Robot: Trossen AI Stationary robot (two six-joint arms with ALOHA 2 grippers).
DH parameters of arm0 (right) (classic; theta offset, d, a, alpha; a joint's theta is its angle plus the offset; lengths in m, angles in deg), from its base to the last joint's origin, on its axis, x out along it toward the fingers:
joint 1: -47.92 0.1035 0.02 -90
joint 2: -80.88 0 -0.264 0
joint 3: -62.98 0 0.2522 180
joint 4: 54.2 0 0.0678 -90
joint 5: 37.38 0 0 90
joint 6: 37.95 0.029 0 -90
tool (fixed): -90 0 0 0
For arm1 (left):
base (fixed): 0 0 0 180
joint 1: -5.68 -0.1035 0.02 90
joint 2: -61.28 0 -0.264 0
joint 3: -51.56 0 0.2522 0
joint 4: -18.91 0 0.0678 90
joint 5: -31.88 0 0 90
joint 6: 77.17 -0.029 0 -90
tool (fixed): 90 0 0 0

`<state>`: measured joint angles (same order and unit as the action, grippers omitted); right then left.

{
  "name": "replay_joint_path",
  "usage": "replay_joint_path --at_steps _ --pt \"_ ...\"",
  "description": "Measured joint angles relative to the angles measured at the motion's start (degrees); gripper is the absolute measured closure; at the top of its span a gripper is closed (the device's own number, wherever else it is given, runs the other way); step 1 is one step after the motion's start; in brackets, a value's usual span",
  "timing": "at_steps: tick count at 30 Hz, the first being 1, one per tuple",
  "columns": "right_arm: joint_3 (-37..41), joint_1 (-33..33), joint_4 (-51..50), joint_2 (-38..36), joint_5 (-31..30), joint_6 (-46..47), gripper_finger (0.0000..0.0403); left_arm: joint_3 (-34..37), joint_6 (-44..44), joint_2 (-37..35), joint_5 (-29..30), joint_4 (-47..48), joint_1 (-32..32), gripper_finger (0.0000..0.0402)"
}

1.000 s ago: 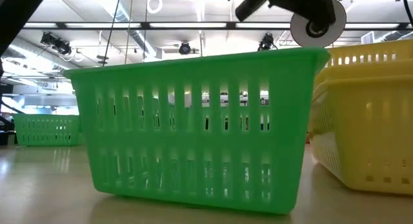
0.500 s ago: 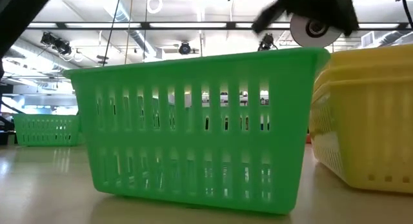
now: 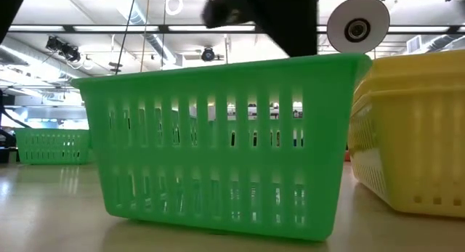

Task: Stack baskets by color
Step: Stack the top yellow basket on the bottom yellow basket, then adjust all the stacks of baskets

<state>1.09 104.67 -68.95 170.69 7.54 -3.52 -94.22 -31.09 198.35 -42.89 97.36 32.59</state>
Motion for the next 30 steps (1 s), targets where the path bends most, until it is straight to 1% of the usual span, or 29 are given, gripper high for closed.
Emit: replay_joint_path --at_steps 3,6,8,10,13,16,19,22,25,27,30 --pt "-2.43 -7.19 -0.45 3.01 9.98 -0.17 0.04 0.33 6.21 -0.04 1.07 3.32 0.05 0.0395" --pt "-3.64 -12.43 -2.75 5.2 20.66 0.7 0.04 0.47 11.2 -0.77 5.68 10.58 0.37 0.0396" --pt "-3.64 -14.39 -5.13 6.27 26.62 1.18 0.04 0.44 14.31 -2.13 8.18 15.25 0.79 0.0397" --pt "-3.64 -15.36 -8.38 6.84 30.59 1.08 0.04 0.33 17.94 -3.07 8.63 20.05 0.97 0.0397" --pt "-3.64 -15.57 -13.17 6.48 33.95 0.92 0.04 0.4 22.55 -3.31 8.41 25.31 1.45 0.0396" --pt "-3.62 -14.8 -18.14 4.86 35.97 1.58 0.0401 0.95 23.77 -4.27 7.97 25.15 1.88 0.0398" --pt "-3.64 -13.68 -21.86 2.91 36.15 2.39 0.0401 1.2 25.33 -4.8 7.75 25.33 2.27 0.0398" --pt "-3.64 -12.51 -22.68 1.22 36.28 2.47 0.0401 1.34 26.22 -4.89 7.43 25.27 2.71 0.0398" --pt "-3.64 -11.65 -21.17 -0.19 35.83 2.45 0.04 1.32 27.23 -5.09 6.29 25.33 3.05 0.0398" --pt "-3.64 -11.14 -20.21 -0.78 33.33 2.03 0.04 1.32 28.61 -5.07 5.56 25.3 3.48 0.0398" --pt "-3.64 -11.05 -18.24 -0.77 25.89 1.73 0.0401 1.32 31.1 -5.07 4.14 25.33 4.24 0.0398"
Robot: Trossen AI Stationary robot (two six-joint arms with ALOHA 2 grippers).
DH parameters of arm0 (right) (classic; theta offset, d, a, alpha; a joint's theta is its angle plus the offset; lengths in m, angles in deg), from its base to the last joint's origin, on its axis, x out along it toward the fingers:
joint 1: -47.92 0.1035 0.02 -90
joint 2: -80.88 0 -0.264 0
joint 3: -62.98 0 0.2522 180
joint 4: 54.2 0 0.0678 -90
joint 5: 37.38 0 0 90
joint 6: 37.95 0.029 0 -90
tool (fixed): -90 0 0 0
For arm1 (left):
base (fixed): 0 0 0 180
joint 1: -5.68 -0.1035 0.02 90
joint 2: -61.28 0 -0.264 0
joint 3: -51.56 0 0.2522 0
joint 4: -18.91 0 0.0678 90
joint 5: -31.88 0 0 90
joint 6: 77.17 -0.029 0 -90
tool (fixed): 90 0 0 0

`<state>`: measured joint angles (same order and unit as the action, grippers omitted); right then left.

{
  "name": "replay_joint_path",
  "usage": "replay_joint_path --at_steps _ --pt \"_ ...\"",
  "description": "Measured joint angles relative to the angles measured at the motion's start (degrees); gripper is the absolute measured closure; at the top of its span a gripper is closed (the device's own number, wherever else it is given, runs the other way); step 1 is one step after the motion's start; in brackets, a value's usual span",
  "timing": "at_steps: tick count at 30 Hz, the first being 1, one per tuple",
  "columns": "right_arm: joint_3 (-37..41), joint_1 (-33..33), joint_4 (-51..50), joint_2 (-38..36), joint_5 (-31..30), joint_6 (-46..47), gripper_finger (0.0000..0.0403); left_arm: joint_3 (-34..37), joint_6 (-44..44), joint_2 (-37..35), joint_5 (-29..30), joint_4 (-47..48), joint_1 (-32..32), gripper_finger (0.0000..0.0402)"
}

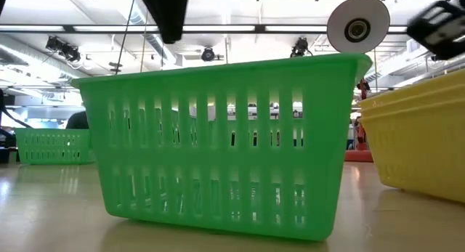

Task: Stack baskets by color
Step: Adjust all the stacks of baskets

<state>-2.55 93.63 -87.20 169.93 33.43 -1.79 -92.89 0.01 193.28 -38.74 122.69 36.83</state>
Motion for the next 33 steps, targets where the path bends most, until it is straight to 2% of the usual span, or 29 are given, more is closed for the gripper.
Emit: replay_joint_path --at_steps 2,5,9,12,17,21,26,33 --pt "0.02 -1.53 1.62 1.2 -3.38 -0.6 0.0401 0.0 1.76 0.0 -0.16 -0.02 0.56 0.0398" --pt "0.15 -4.53 1.82 3.98 -2.8 -1.44 0.0401 0.11 4.9 0.0 -1.65 0.0 1.3 0.0398" --pt "0.17 -7.05 -1.57 5.67 -1.73 1.08 0.0401 4.51 11.2 0.0 -3.98 -0.01 2.62 0.0398" --pt "0.17 -6.97 -6.75 5.06 -1.54 5.63 0.0401 8.69 16.23 -0.16 -5.13 0.03 4.12 0.0398" --pt "0.09 -5.8 -14.9 4.18 4.04 12.76 0.0401 13.44 21.5 -0.29 -6.63 -0.25 6.3 0.0398" --pt "0.09 -4.88 -18.86 4.18 4.15 15.04 0.0401 16.31 24.21 -0.33 -6.78 -4.77 7.19 0.0398" --pt "0.09 -3.18 -18.54 4.16 3.86 14.81 0.0401 19.86 23.21 -0.35 -3.43 -16.12 7.35 0.0398" --pt "0.09 -1.51 -17.47 3.15 2.27 14.35 0.0401 20.81 17.79 -0.35 3.62 -22.89 5.58 0.0397"
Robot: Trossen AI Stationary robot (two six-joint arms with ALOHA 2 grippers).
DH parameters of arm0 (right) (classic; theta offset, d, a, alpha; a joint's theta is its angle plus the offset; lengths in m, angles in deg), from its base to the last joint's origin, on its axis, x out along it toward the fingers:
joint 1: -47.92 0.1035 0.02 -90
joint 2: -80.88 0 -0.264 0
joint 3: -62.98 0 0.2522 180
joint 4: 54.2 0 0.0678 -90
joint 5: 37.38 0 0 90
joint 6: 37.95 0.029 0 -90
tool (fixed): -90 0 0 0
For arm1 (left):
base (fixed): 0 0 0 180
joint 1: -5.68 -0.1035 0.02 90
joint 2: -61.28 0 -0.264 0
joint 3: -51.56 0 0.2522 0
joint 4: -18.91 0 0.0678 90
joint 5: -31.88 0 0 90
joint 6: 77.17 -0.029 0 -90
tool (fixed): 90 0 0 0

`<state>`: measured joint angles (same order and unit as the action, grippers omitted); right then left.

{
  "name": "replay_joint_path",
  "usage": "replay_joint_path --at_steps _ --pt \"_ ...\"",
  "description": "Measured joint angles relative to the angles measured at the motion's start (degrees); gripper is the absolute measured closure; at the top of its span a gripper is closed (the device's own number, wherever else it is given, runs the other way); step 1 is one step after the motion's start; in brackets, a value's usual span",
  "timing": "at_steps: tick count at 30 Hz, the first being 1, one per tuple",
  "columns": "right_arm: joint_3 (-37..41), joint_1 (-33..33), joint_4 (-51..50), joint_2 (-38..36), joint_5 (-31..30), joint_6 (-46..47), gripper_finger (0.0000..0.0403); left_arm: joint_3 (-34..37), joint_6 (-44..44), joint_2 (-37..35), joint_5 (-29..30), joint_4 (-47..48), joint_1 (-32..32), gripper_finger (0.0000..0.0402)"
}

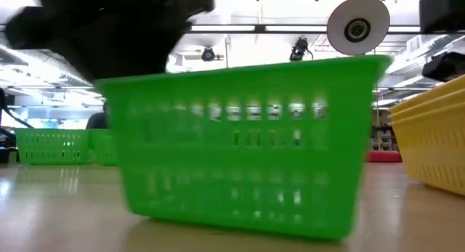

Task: Stack baskets by color
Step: Adjust all the stacks of baskets

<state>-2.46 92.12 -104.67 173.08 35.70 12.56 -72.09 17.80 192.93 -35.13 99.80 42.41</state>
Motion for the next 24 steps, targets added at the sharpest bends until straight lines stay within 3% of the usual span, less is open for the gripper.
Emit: replay_joint_path --at_steps 10,17,24 --pt "0.02 2.76 4.32 -4.39 -3.52 -2.76 0.0401 -1.55 -2.64 0.0 3.05 -6.35 -1.2 0.0397" --pt "0.02 6.95 7.39 -6.78 -4.69 -5.61 0.0401 -1.55 -1.49 0.11 10.97 -12.76 -1.42 0.0397" --pt "0.02 14.64 6.9 -10.51 -7.87 -2.81 0.0401 -1.55 -4.37 0.8 17.43 -18.37 -2.59 0.0397"
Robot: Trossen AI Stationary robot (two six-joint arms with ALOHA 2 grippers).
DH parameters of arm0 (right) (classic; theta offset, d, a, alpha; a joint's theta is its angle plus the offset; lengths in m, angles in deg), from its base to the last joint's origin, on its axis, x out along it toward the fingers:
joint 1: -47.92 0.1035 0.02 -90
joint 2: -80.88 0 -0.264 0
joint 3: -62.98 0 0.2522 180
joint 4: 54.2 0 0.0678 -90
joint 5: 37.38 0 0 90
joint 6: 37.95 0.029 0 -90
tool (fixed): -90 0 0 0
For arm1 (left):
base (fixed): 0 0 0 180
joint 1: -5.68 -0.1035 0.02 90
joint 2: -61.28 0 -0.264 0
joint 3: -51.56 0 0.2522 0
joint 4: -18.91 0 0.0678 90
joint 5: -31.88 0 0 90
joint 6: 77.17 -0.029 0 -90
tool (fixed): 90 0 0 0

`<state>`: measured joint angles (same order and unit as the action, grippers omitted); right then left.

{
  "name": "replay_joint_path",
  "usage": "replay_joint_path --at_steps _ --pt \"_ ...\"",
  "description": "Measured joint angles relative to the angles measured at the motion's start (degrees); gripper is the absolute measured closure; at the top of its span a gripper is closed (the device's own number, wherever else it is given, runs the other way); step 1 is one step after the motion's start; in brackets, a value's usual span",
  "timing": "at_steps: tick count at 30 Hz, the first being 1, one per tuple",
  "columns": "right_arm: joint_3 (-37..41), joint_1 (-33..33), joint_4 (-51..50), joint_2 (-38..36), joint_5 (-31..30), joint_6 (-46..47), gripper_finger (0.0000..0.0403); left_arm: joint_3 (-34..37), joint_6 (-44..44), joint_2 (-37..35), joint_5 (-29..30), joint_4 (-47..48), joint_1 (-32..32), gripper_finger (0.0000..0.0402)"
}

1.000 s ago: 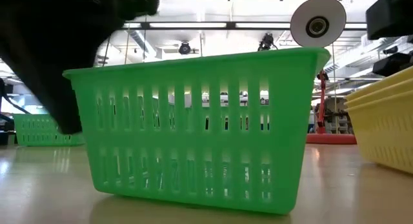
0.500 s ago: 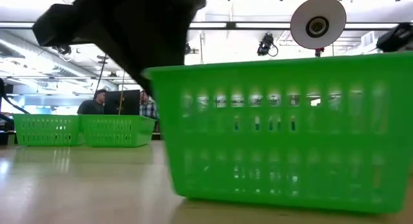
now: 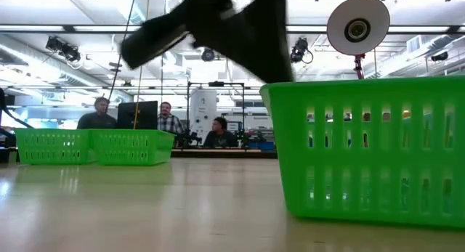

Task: Stack baskets by color
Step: Adjust all the stacks of baskets, then stack the top center green basket on the right basket bin

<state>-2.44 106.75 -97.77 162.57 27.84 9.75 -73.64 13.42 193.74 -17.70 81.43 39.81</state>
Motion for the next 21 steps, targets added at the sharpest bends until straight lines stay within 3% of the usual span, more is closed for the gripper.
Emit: replay_joint_path --at_steps 4,9,12,18,21 --pt "0.0 4.1 -4.01 -2.49 1.27 7.56 0.0401 0.0 -2.89 0.07 3.67 -5.84 -0.26 0.0397" --pt "0.0 7.49 -16.74 -3.26 4.62 22.15 0.0401 0.0 -7.62 0.09 7.28 -12.08 -0.28 0.0397" --pt "0.71 8.05 -19.99 -1.72 5.26 25.29 0.0401 0.0 -10.6 -0.34 8.13 -11.25 -0.28 0.0397" --pt "1.53 5.79 -14.93 3.77 8.81 18.56 0.0401 -0.11 -10.08 -8.55 8.95 8.88 -1.38 0.0397" --pt "1.12 5.47 -13.14 5.34 7.74 15.32 0.0401 -0.04 -11.66 -12.54 0.6 24.7 -5.3 0.0397"
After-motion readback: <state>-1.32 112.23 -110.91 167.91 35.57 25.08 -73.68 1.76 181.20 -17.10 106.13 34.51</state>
